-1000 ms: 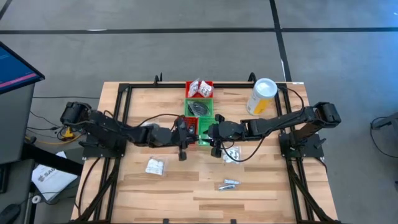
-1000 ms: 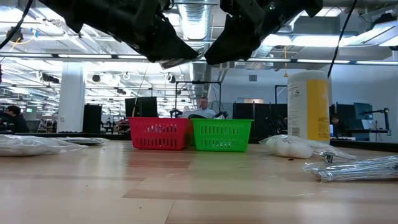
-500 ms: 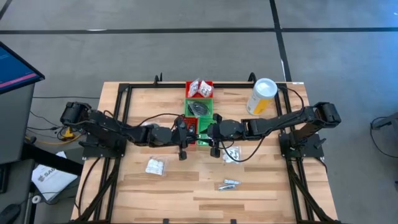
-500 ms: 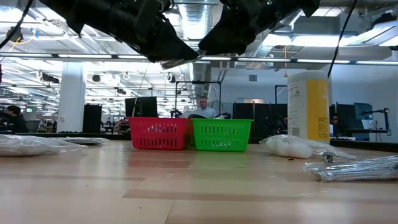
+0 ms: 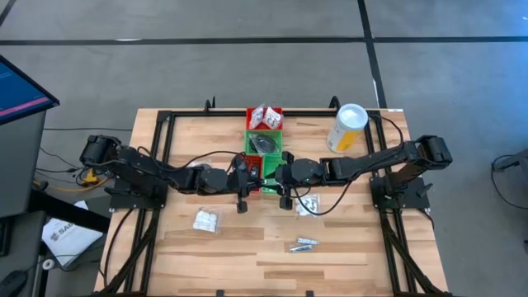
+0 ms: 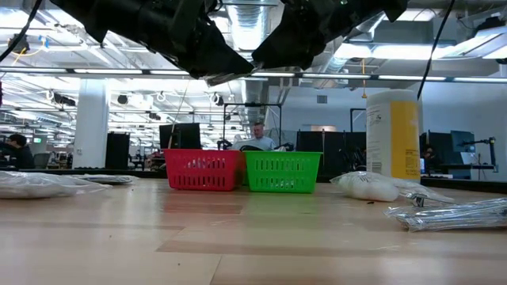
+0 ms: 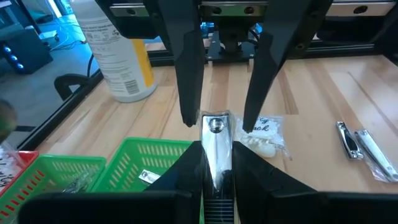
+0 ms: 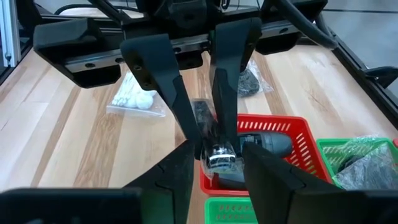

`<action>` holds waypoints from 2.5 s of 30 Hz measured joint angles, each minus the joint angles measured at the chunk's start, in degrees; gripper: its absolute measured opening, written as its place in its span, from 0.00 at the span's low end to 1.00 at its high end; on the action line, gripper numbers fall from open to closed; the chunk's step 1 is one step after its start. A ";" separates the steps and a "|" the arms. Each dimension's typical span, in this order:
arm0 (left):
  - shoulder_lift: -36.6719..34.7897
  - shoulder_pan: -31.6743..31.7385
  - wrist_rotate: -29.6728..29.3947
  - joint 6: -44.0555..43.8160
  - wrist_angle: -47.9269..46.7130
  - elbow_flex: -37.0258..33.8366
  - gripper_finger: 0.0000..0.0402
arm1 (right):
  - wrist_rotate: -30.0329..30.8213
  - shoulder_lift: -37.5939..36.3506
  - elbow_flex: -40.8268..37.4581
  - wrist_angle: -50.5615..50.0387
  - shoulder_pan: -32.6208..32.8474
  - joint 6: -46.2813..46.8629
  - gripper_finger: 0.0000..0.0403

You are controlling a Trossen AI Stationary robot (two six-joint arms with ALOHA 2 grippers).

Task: Pick & Place Travel size toiletries
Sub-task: Put the silver nail cutter into the bottom green bin

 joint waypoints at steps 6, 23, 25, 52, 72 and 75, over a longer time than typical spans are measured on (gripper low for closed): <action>0.00 0.00 0.02 0.00 0.60 0.00 0.13 | 0.00 0.00 0.00 0.13 0.00 0.00 0.29; 0.02 -0.07 1.71 1.08 1.44 0.00 0.13 | -0.26 0.00 0.00 0.01 0.00 -0.04 0.10; 0.02 -0.05 1.69 1.35 1.44 0.00 0.13 | -0.31 0.00 0.02 -0.19 -0.02 -0.12 0.10; -0.02 -0.01 1.37 1.18 1.73 0.02 0.33 | 0.24 0.02 0.02 -6.82 -1.64 0.69 0.10; -0.02 -2.03 1.46 0.90 1.53 0.02 0.34 | 0.35 0.02 0.00 -16.22 -10.88 5.22 0.11; -0.02 -2.03 1.46 0.88 1.51 0.02 0.34 | 0.34 0.02 0.00 -16.28 -10.88 5.20 0.18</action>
